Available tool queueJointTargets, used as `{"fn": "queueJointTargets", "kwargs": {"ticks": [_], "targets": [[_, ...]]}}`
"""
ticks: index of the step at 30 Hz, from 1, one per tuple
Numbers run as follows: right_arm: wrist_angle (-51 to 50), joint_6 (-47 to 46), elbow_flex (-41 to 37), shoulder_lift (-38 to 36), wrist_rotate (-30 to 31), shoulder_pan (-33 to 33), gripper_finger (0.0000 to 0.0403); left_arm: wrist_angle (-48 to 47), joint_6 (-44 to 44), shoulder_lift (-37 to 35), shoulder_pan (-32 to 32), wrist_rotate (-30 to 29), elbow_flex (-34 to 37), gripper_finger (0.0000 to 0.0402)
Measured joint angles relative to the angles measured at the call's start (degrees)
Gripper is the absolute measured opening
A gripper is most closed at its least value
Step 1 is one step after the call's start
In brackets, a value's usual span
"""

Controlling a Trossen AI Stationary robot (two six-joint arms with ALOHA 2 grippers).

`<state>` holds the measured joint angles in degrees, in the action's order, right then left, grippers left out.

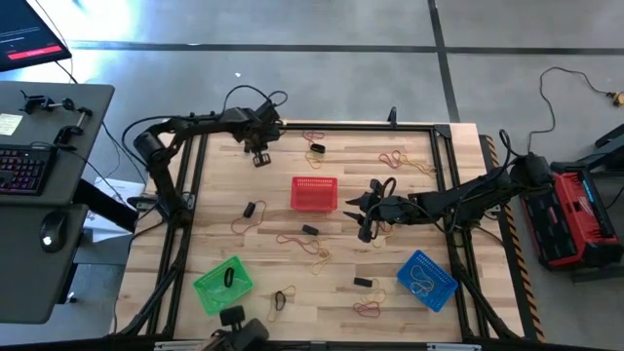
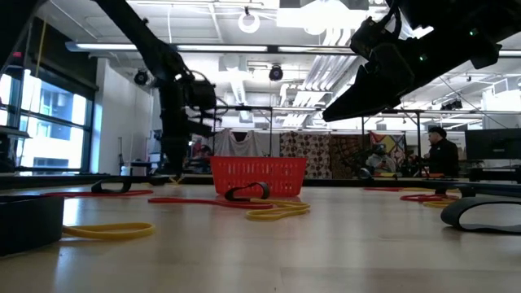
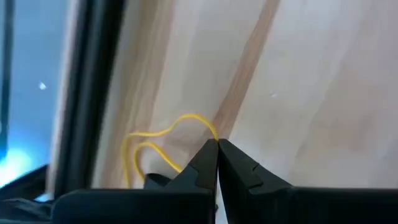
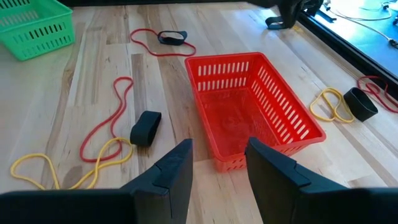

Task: Sort rubber bands into baskets
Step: Put the yellow rubber band into the blue bin

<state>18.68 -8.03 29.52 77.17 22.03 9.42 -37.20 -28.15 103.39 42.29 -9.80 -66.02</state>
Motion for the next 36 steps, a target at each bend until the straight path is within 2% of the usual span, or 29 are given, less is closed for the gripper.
{"fn": "queueJointTargets", "kwargs": {"ticks": [6, 13, 18, 24, 28, 36], "targets": [[1.3, 0.0, 0.0, 0.0, 0.0, 0.0, 0.0138, -0.4, 1.7, -7.4, -1.1, 0.9, 0.0, 0.0], [7.2, 3.0, 0.0, 0.0, 0.0, 0.0, 0.0138, -0.5, 6.0, -17.4, -2.9, 4.9, 0.0, 0.0], [10.2, 4.4, 0.0, 0.0, 0.0, -0.4, 0.0138, -0.4, 9.6, -23.3, -6.3, 5.7, 0.0, 0.0], [13.4, 4.6, 0.0, 0.0, 0.2, -1.9, 0.014, 1.7, 13.1, -26.5, -13.2, 8.1, 0.0, 0.0], [16.2, 5.6, 0.0, 0.0, 0.9, -2.3, 0.016, 4.8, 15.3, -26.6, -18.2, 8.1, 0.0, 0.0], [18.6, 5.5, 0.0, 0.0, 1.9, -2.3, 0.0235, 14.6, 20.0, -26.6, -27.4, 8.1, 0.0, 0.0]]}}
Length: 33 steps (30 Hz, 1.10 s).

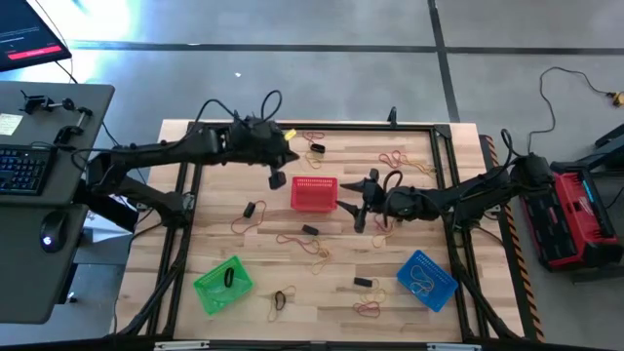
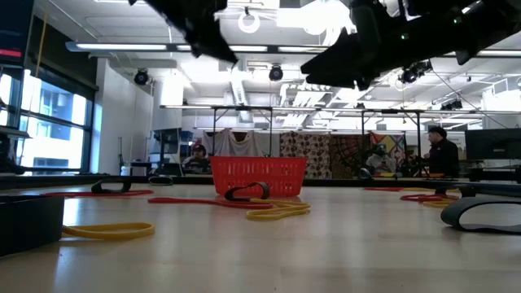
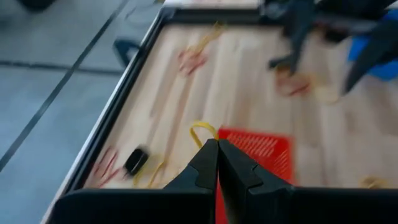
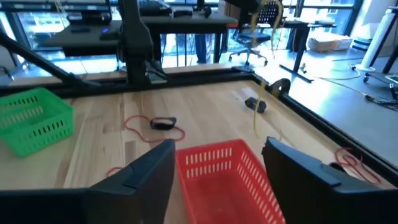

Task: Sort rubber bands into baskets
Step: Put the yellow rubber band into the blue bin

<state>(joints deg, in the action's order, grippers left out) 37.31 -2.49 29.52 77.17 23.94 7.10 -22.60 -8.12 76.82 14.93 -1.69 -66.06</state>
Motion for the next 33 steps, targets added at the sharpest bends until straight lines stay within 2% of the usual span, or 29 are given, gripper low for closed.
{"fn": "queueJointTargets", "kwargs": {"ticks": [7, 14, 21, 28, 33], "targets": [[4.6, 2.5, 0.0, 0.0, 4.1, 0.0, 0.0246, 8.9, 3.5, 0.0, -6.8, 0.0, 0.0, 0.0], [5.4, 3.4, 2.3, 0.0, -0.1, 0.0, 0.0246, 17.1, 3.6, 2.9, -10.8, 0.1, -0.1, 0.0], [4.2, 4.0, 4.5, 0.0, -0.5, 0.1, 0.0246, 24.2, 3.1, 6.4, -11.9, 0.3, -0.1, 0.0], [4.0, 5.1, 4.7, 0.0, -4.5, 0.1, 0.0246, 30.6, 4.5, 10.2, -12.0, 4.9, -0.1, 0.0], [4.0, 5.1, 4.7, 0.0, -5.1, 0.1, 0.0236, 34.0, 4.6, 12.7, -12.0, 6.2, -0.1, 0.0]]}}
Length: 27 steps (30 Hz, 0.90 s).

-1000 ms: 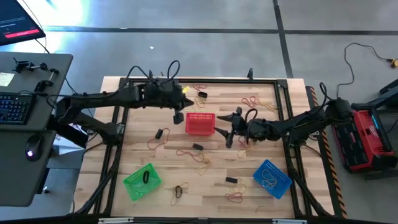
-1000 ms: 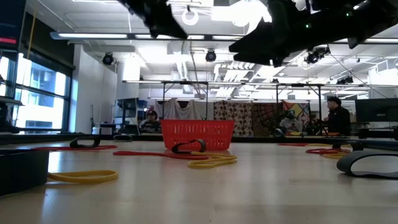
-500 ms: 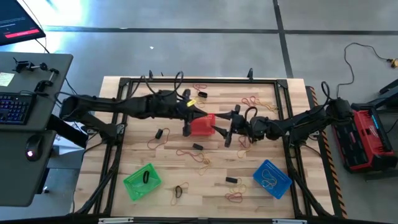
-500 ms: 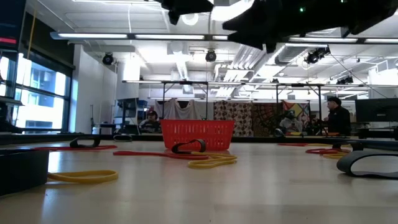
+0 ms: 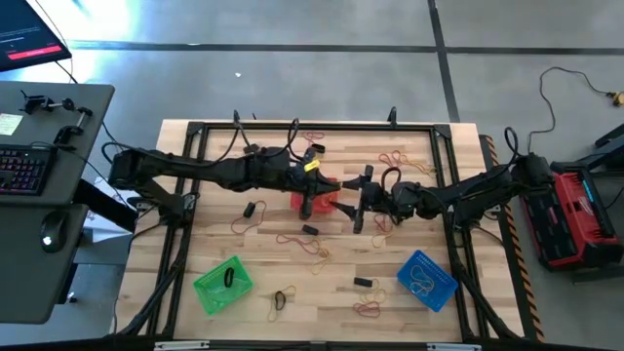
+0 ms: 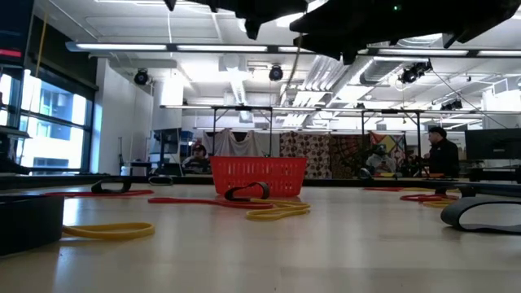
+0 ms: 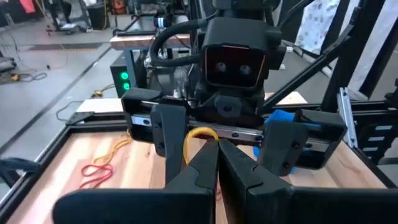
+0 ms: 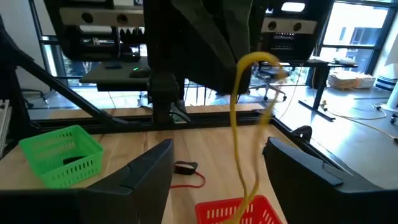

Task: Sort rubber bands into baskets
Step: Put the yellow rubber band into the blue bin

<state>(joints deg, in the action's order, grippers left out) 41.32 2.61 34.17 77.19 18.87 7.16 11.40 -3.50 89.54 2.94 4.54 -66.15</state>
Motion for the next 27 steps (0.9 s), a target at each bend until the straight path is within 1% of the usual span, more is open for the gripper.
{"fn": "queueJointTargets", "kwargs": {"ticks": [2, 4, 6, 10, 11, 12, 15, 17, 19, 23, 25, 27], "targets": [[0.0, 0.0, 0.0, 0.0, 0.0, 0.0, 0.0219, 0.5, -0.1, 0.1, 0.0, 0.0, 0.0, 0.0], [0.0, -0.1, 0.0, 0.0, 0.0, 0.0, 0.0191, 0.9, -0.1, -0.1, 0.0, 0.0, 0.0, 0.0], [0.0, 0.0, 0.0, 0.0, 0.2, 0.0, 0.015, 0.7, 0.0, -0.3, 0.0, 0.0, 0.0, 0.0], [-0.1, 0.1, 0.0, 0.0, 0.2, 0.1, 0.0043, 0.4, -0.1, -0.4, 0.0, 0.0, 0.0, 0.0], [-0.2, 0.5, 0.0, 0.0, 0.3, 0.4, 0.0022, 0.2, -0.1, -0.4, 0.0, 0.0, 0.0, 0.0], [-0.4, 1.1, 0.0, 0.0, 0.9, 0.7, 0.0012, 0.0, -0.1, -0.4, 0.0, 0.0, 0.0, 0.0], [-0.4, 1.3, 0.0, 0.0, 2.3, 2.0, 0.0019, -0.9, -1.6, -0.4, 0.0, 0.0, 0.0, 0.0006], [-1.0, 1.3, 0.0, -0.2, 2.5, 2.8, 0.0014, -1.2, -3.1, -0.4, 0.0, 0.0, 0.0, 0.0016], [-2.5, 1.0, 0.0, -0.8, 2.9, 3.5, 0.0004, -1.1, -4.1, -0.4, -0.2, 0.6, 0.0, 0.0032], [-9.1, -1.7, 0.0, -4.1, 6.3, 4.9, 0.0004, -0.2, -4.2, -0.4, -0.2, 3.2, 0.2, 0.0071], [-13.3, -3.5, 0.0, -6.4, 7.8, 5.7, 0.0002, 4.3, -4.0, -0.4, -0.5, 4.7, 2.1, 0.0092], [-16.9, -5.0, 0.0, -8.6, 8.9, 6.7, 0.0002, 10.9, -3.5, -0.4, -1.1, 5.1, 5.1, 0.0111]]}}
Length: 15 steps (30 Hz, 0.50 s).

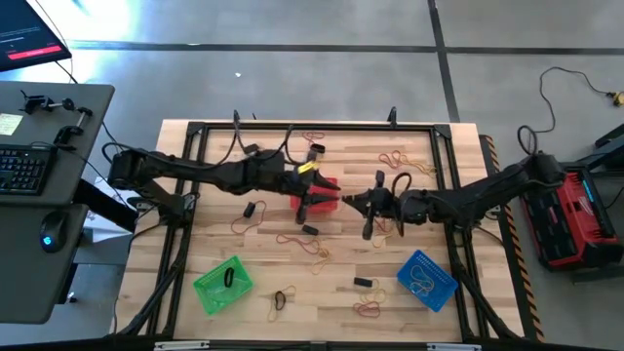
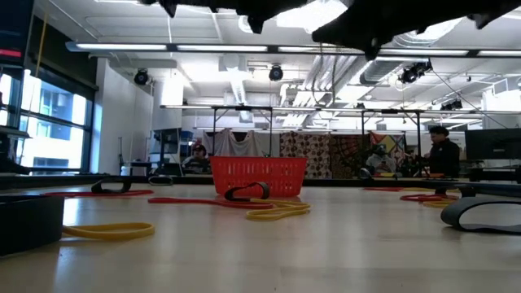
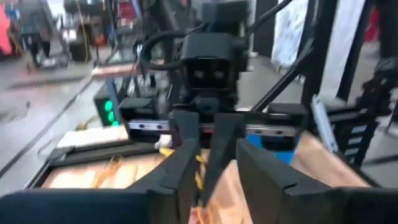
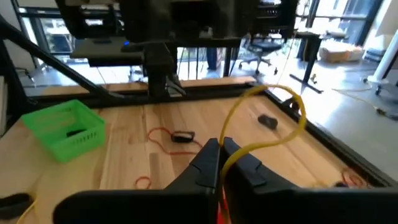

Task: Sort rubber bands into baskets
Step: Put the yellow rubber band into the blue bin

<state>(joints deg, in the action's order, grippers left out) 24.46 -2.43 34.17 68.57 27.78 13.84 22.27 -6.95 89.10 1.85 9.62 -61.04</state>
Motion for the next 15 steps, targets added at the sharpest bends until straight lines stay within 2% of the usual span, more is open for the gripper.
{"fn": "queueJointTargets", "kwargs": {"ticks": [4, 8, 15], "targets": [[-7.8, -3.6, 0.0, -4.2, 1.2, 2.0, 0.0001, 10.6, 1.7, 0.0, -0.6, 0.4, 5.6, 0.0139], [-17.0, -9.4, 0.2, -7.4, 1.6, 4.3, 0.0001, 15.2, 4.2, 0.0, -0.5, 0.1, 9.3, 0.0153], [-48.7, -26.0, 10.8, -6.8, 3.4, 10.4, 0.0, 20.0, 5.4, 0.0, -0.6, -0.3, 13.4, 0.0157]]}}
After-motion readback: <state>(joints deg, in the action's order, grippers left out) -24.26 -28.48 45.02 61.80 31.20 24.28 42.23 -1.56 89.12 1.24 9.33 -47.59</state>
